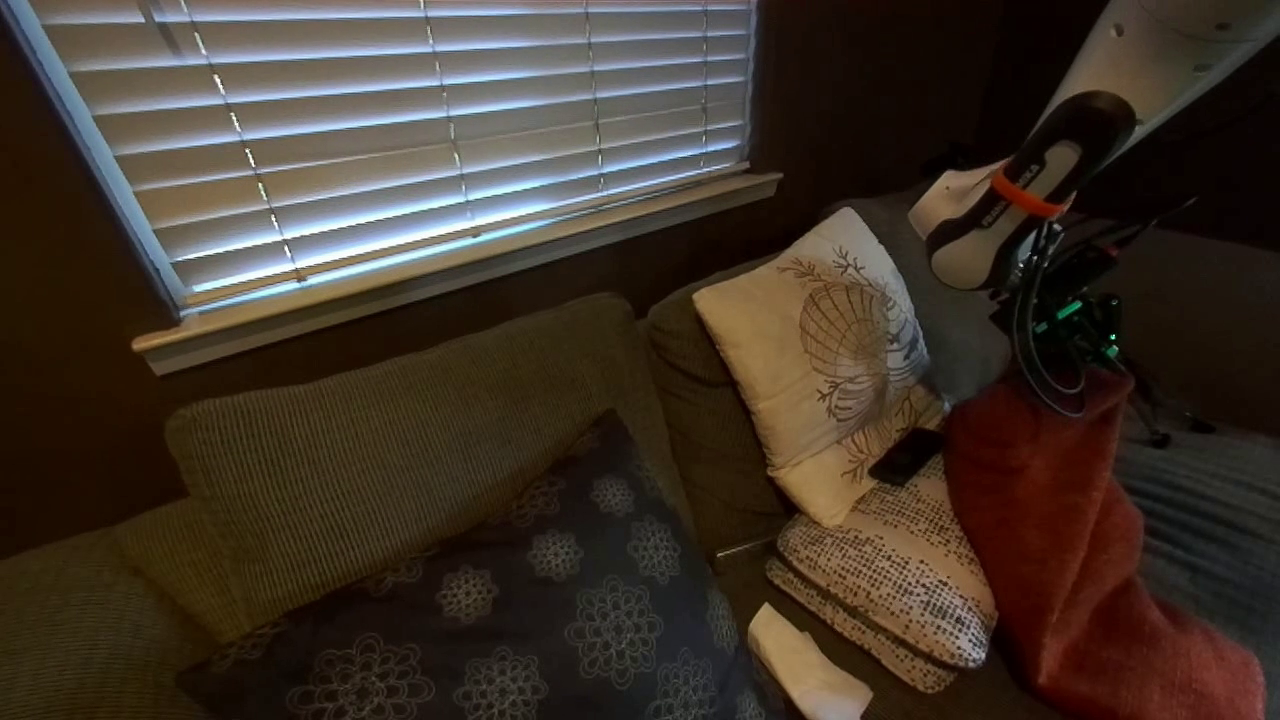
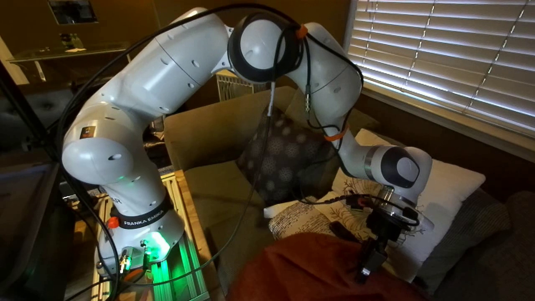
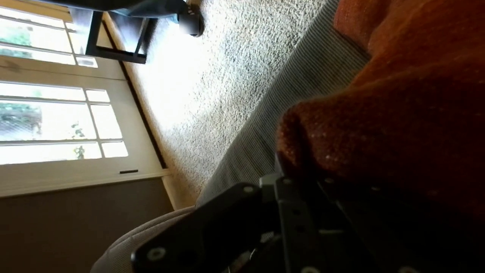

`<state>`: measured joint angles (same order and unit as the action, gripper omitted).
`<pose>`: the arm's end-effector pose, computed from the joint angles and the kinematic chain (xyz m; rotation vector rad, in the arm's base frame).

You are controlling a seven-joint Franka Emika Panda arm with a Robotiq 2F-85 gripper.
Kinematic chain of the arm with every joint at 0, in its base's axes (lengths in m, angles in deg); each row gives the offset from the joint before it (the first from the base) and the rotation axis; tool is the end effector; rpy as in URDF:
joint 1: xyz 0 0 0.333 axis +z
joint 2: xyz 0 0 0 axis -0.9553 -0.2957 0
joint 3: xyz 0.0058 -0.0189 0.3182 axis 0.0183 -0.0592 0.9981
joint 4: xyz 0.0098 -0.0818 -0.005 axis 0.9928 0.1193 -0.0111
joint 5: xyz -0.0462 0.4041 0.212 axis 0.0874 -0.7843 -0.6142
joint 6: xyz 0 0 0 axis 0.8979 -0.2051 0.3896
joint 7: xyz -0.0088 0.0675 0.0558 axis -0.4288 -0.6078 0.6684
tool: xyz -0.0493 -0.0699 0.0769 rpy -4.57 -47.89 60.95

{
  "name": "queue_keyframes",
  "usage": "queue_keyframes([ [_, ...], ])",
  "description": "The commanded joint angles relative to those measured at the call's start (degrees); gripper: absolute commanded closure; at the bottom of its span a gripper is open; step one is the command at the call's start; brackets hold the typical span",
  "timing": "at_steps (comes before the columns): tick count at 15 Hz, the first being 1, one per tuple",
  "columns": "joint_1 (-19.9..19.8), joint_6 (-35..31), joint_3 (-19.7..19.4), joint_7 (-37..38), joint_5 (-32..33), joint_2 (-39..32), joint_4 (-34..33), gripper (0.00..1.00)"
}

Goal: Uncover the remote, then move it

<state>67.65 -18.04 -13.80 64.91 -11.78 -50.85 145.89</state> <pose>0.5686 -0.3438 0.0441 2.1167 -1.0403 -0.6937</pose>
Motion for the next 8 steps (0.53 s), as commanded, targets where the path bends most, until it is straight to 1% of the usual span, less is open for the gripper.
queue_keyframes([
  [1, -1.23, 0.20, 0.65, -3.56, 2.89, -3.10, -4.35, 0.98],
  [4, -1.65, -4.08, 0.76, -11.28, 6.74, -3.26, -4.01, 0.98],
  [8, -2.42, -7.84, 0.77, -21.04, 10.51, -4.19, -3.92, 0.98],
])
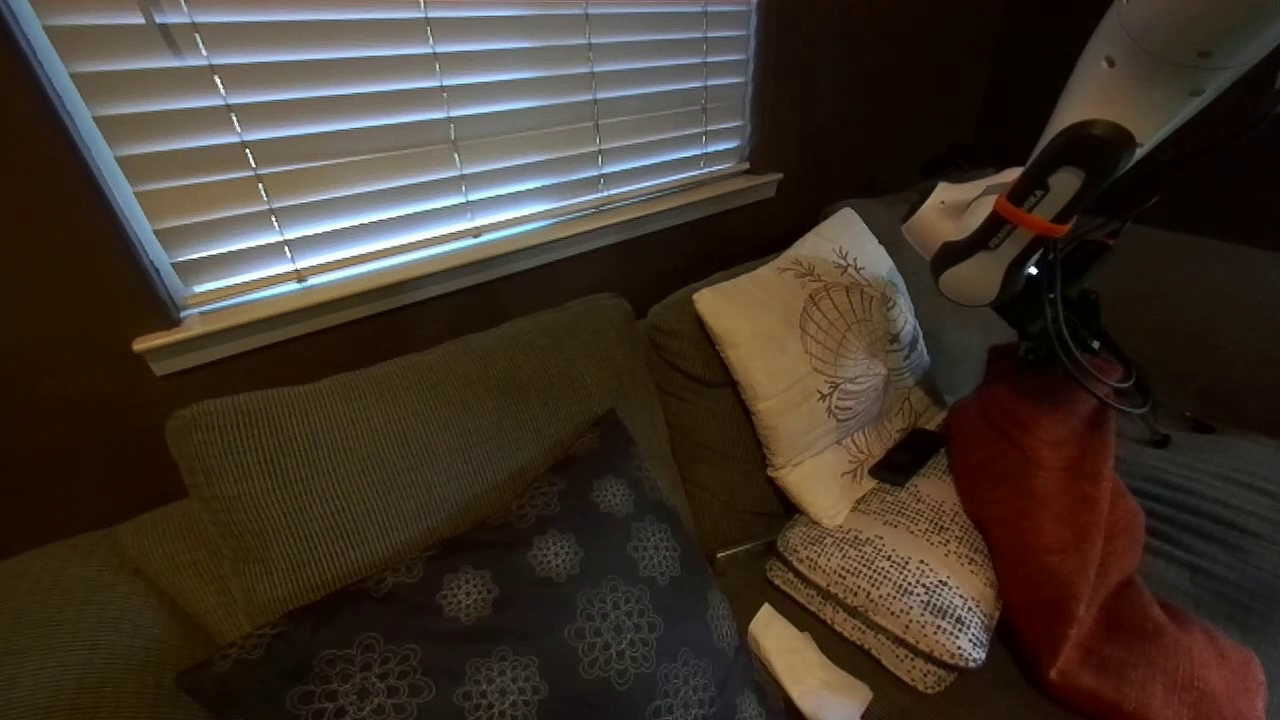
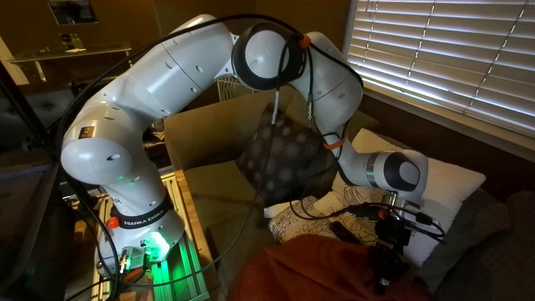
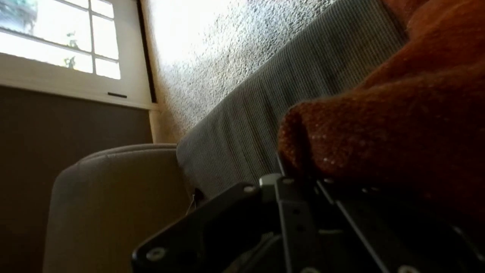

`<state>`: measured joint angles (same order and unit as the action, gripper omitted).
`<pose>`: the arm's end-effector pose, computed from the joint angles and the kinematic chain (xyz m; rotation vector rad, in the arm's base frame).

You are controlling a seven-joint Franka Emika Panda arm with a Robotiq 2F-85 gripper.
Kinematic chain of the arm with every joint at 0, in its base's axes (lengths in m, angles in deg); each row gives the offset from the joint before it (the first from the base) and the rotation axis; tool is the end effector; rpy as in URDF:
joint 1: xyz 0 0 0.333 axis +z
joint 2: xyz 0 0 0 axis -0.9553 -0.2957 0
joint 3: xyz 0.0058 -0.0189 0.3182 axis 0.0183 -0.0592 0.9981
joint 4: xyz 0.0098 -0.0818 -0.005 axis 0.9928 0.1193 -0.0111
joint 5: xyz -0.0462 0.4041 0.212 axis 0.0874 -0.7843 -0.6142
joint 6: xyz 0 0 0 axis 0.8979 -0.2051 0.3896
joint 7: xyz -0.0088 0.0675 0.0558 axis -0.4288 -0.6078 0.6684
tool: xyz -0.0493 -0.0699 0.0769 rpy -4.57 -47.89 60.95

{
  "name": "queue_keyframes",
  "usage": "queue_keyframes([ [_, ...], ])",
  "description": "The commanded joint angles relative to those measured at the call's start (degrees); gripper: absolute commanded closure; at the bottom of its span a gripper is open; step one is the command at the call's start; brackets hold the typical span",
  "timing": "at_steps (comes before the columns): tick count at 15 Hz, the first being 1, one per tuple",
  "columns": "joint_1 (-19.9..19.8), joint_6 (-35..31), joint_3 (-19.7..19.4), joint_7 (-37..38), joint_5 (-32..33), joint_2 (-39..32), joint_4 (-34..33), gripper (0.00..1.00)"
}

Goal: Uncover the remote, then move it

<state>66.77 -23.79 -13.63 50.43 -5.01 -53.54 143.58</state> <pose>0.5833 -0.3595 0.0323 2.2536 -0.6361 -0.6918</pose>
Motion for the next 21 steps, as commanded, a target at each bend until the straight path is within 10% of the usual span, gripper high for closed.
queue_keyframes([
  [1, -1.73, -2.77, 0.52, -8.81, 4.91, -2.02, -1.83, 0.98],
  [6, -1.87, -5.40, -0.75, -10.06, 8.03, -5.30, -3.51, 0.98],
  [7, -2.13, -6.51, -0.65, -9.19, 7.56, -5.47, -3.69, 0.68],
  [16, -1.54, -36.29, -0.27, -13.77, 7.67, 8.76, 15.53, 0.13],
  [21, -2.82, -32.88, 6.27, -17.05, -3.84, 17.85, 26.10, 0.00],
])
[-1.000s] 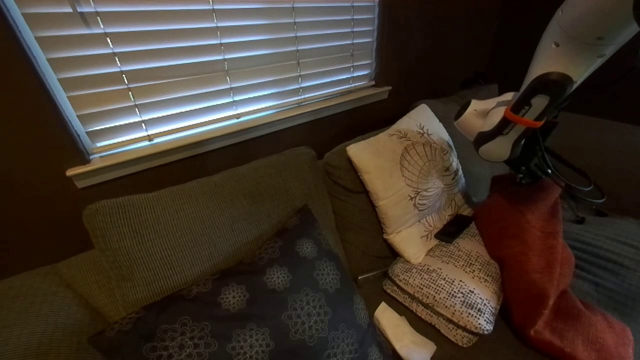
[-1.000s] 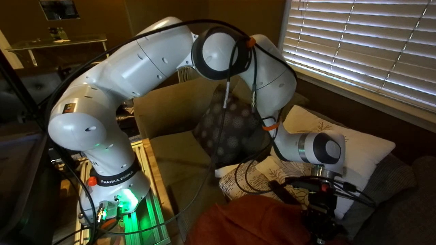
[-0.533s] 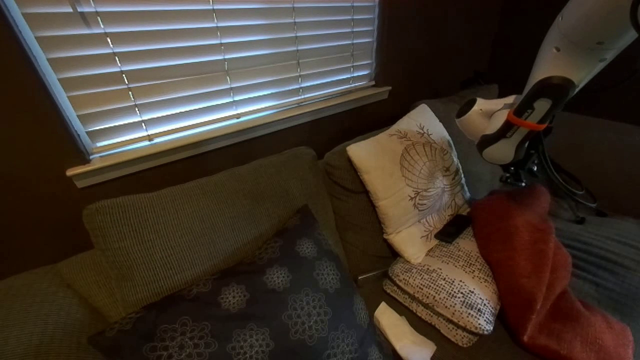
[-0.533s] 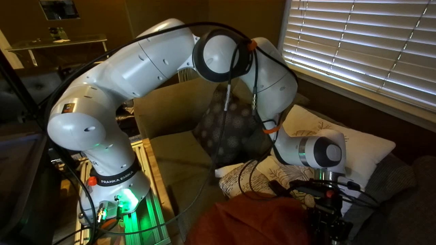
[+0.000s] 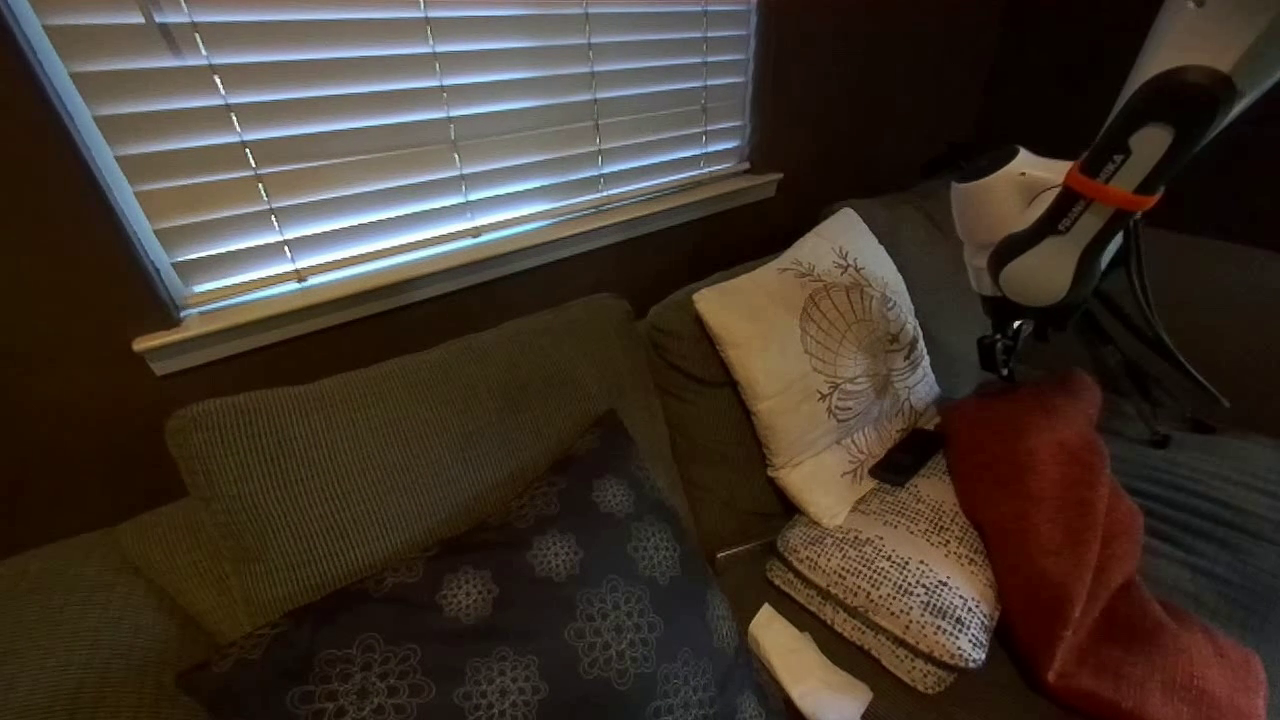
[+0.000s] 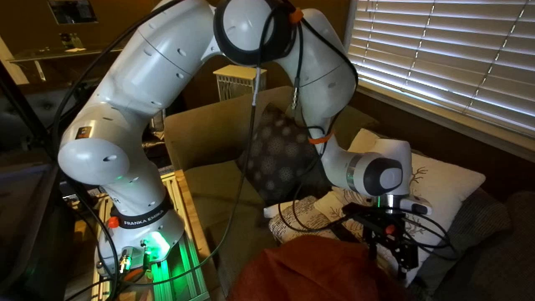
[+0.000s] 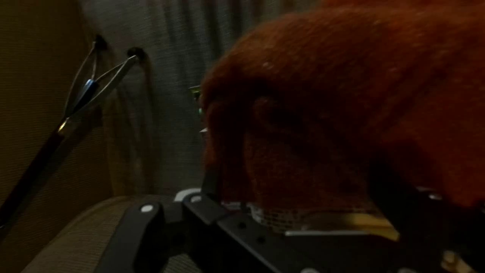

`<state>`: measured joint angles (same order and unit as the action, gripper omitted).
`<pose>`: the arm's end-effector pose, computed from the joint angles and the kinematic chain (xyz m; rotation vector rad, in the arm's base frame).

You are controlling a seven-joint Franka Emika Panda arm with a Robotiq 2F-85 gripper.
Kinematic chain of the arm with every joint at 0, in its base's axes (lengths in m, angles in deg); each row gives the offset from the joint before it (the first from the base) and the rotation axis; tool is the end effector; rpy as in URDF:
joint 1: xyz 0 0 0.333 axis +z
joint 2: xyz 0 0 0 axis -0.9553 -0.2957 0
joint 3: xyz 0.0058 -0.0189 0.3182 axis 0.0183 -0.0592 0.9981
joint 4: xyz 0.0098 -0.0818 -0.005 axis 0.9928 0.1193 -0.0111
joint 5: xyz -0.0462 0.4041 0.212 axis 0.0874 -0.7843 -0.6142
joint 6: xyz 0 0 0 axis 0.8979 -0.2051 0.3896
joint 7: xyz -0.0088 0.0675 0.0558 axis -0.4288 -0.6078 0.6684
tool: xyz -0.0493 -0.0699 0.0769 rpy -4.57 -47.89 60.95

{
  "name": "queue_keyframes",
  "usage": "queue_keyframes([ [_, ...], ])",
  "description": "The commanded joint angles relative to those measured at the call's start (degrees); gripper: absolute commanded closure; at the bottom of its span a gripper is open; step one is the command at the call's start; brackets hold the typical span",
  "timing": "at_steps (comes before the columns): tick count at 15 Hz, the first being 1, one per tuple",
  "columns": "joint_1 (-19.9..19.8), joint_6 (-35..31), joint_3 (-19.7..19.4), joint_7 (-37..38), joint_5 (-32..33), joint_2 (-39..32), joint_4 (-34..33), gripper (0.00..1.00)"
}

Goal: Uncover the remote, then move it

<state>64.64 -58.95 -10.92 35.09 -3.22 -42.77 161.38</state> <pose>0.5772 -0.3274 0.0429 2.6403 -0.1728 -0.2279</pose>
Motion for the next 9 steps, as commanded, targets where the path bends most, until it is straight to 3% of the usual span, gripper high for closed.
queue_keyframes([
  [1, -0.97, 3.19, 4.79, -1.60, -8.06, 8.48, 9.88, 0.00],
  [5, -2.87, 4.40, 10.11, -1.34, -18.97, 11.27, 13.29, 0.00],
  [9, -4.24, 6.07, 14.20, 0.50, -30.63, 10.70, 11.20, 0.00],
])
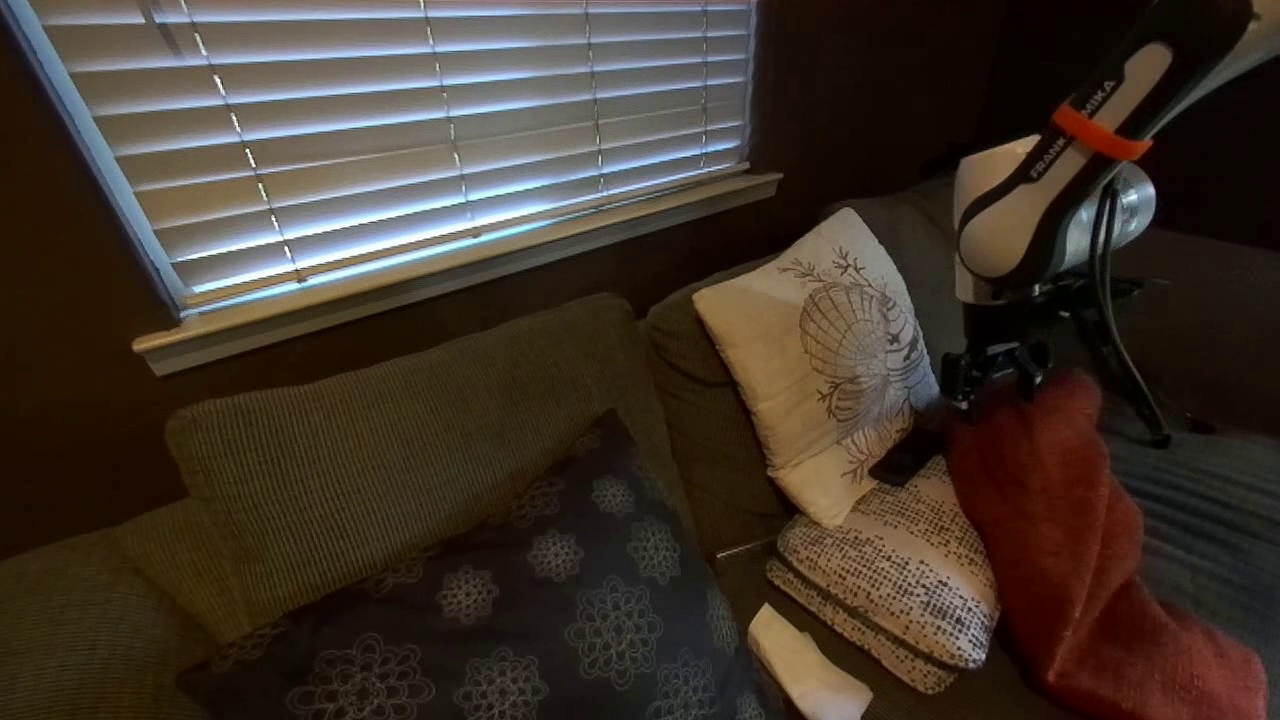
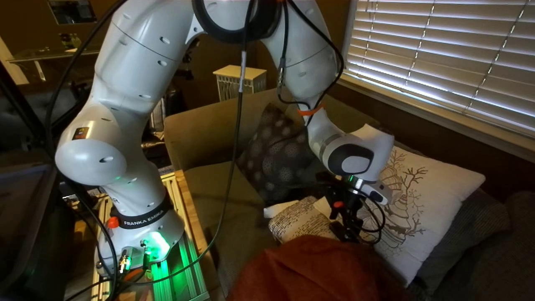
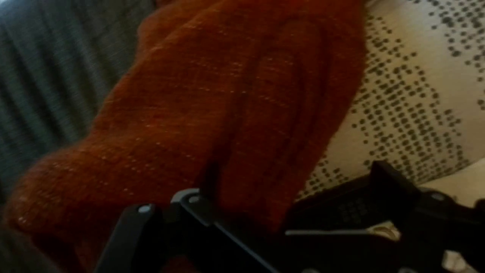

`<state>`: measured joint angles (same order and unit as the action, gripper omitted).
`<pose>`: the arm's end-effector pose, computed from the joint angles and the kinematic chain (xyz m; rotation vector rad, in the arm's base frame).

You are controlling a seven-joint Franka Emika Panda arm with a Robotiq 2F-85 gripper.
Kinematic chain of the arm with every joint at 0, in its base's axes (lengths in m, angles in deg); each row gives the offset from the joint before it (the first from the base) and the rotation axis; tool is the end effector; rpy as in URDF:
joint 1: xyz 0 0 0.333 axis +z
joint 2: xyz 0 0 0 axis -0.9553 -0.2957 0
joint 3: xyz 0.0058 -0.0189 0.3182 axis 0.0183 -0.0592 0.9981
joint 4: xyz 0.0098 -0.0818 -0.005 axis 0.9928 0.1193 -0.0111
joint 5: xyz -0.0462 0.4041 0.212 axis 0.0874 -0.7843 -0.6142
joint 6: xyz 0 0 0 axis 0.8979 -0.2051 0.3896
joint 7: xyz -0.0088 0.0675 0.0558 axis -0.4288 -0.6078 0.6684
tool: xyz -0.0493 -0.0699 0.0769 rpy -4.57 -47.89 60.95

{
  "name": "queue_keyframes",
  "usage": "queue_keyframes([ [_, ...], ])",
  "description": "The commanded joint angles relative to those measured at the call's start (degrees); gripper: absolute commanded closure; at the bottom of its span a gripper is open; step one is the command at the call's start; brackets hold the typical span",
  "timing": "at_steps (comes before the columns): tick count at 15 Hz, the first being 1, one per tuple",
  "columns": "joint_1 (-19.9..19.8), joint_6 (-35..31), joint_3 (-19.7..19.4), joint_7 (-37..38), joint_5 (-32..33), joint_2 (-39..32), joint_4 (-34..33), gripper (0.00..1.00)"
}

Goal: Uncover the remote, then move it

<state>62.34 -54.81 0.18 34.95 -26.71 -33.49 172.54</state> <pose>0.5560 -0.2198 0.0451 2.9426 -0.6126 -0.2967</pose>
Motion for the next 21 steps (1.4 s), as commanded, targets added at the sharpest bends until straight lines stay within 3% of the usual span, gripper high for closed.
queue_keyframes([
  [1, -2.03, 1.78, 3.77, 1.45, -9.80, 0.97, -0.61, 0.00],
  [9, -1.72, -2.64, 6.18, 8.75, -26.27, -1.48, -3.59, 0.00],
  [16, 1.65, -5.65, 2.29, 19.28, -25.04, -6.99, -8.39, 0.00],
  [21, 1.42, -4.98, 2.08, 18.52, -25.11, -7.63, -8.34, 0.00],
])
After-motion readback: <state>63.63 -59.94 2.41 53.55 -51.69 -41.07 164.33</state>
